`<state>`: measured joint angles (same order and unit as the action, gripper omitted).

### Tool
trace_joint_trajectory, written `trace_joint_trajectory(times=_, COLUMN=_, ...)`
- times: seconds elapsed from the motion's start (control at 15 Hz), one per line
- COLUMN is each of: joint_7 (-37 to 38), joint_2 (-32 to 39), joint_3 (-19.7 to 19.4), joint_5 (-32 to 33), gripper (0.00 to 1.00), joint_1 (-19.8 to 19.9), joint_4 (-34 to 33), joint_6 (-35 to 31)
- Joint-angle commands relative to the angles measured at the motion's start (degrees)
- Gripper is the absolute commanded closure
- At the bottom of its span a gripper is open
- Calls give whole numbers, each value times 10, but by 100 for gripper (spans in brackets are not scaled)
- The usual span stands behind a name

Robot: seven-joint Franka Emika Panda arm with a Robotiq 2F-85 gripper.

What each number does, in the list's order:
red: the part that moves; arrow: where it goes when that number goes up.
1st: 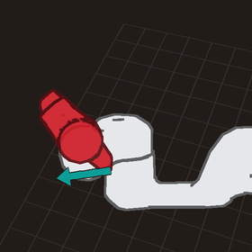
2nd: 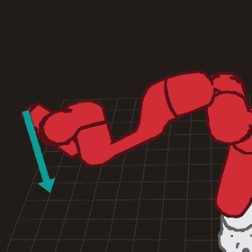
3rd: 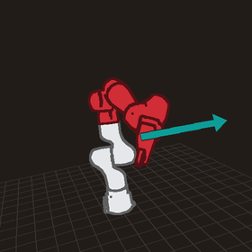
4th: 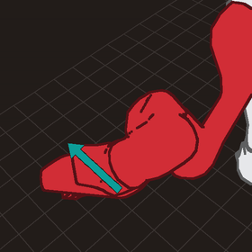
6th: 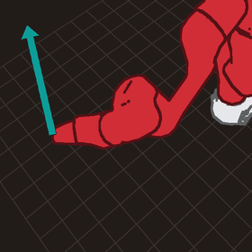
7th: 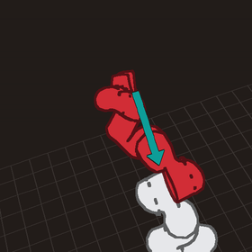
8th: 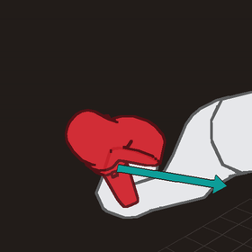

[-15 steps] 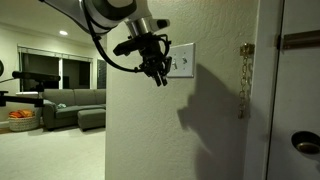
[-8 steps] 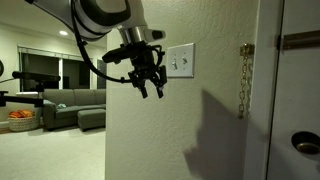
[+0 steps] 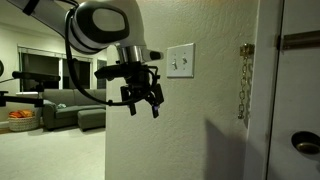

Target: Turn the left switch off

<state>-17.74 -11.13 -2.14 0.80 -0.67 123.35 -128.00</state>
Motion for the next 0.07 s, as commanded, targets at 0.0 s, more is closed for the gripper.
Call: trace_joint_trajectory(times=0.0, joint_7=0, joint_2=0, joint_3=0, joint_5=0, gripper=0, joint_1=-1, joint_4=0, joint_6=1)
